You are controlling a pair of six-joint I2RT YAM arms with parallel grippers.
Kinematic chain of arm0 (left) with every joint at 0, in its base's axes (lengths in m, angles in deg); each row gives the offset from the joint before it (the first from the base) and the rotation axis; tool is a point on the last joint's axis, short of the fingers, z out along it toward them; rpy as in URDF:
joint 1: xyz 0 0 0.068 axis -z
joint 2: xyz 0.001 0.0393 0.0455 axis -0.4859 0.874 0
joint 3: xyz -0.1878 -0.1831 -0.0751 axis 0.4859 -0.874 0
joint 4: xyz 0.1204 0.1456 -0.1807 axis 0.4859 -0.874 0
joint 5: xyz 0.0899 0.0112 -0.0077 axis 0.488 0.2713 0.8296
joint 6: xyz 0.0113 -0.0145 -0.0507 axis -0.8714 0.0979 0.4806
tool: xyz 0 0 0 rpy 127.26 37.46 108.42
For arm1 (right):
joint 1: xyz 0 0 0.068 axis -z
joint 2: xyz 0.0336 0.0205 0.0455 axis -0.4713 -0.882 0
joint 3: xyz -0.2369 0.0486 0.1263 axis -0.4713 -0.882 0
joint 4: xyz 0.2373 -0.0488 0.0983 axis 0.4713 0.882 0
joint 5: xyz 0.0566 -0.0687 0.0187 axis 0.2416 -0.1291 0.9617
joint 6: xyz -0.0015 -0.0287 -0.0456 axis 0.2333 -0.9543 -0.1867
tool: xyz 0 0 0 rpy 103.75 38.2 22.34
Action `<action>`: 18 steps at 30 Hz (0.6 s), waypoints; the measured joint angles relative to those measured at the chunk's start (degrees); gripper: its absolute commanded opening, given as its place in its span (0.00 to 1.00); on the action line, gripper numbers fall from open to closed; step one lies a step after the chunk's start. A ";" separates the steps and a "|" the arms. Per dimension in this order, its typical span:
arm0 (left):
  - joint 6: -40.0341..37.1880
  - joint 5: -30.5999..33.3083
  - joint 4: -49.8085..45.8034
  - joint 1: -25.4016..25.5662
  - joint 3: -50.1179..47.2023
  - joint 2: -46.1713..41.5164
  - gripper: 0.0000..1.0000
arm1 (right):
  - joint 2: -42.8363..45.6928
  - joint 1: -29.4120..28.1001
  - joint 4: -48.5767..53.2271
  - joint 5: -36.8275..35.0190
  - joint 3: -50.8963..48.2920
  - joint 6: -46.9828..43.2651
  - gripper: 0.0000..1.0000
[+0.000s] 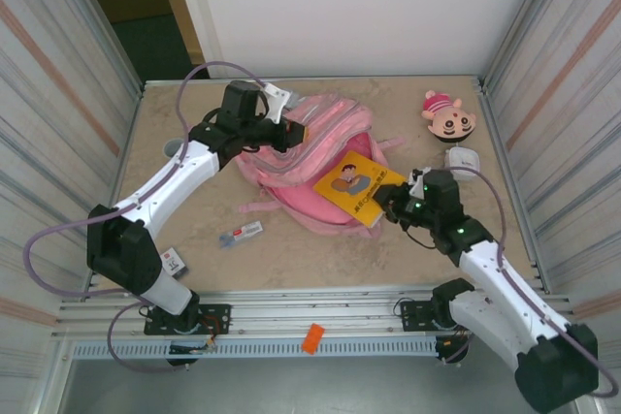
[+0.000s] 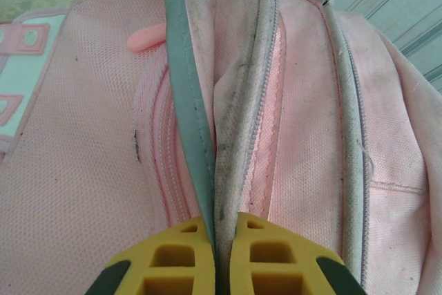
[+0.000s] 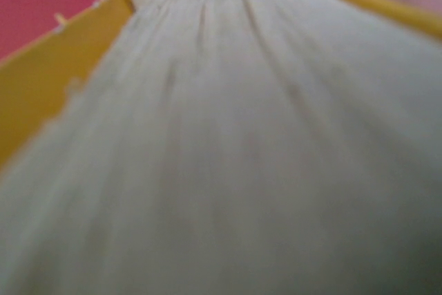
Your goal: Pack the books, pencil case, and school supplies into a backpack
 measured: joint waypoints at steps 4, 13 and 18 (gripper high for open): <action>1.01 -1.73 0.39 -0.72 0.00 0.31 0.00 | -7.48 -4.81 -10.03 -7.76 -0.28 3.02 0.00; 1.64 -5.33 1.14 -2.38 0.98 1.53 0.00 | -29.62 -11.10 -28.20 -14.51 7.26 5.09 0.00; 1.62 -6.40 1.25 -2.78 1.03 1.55 0.00 | -38.42 -12.44 -33.24 -17.25 13.25 6.43 0.06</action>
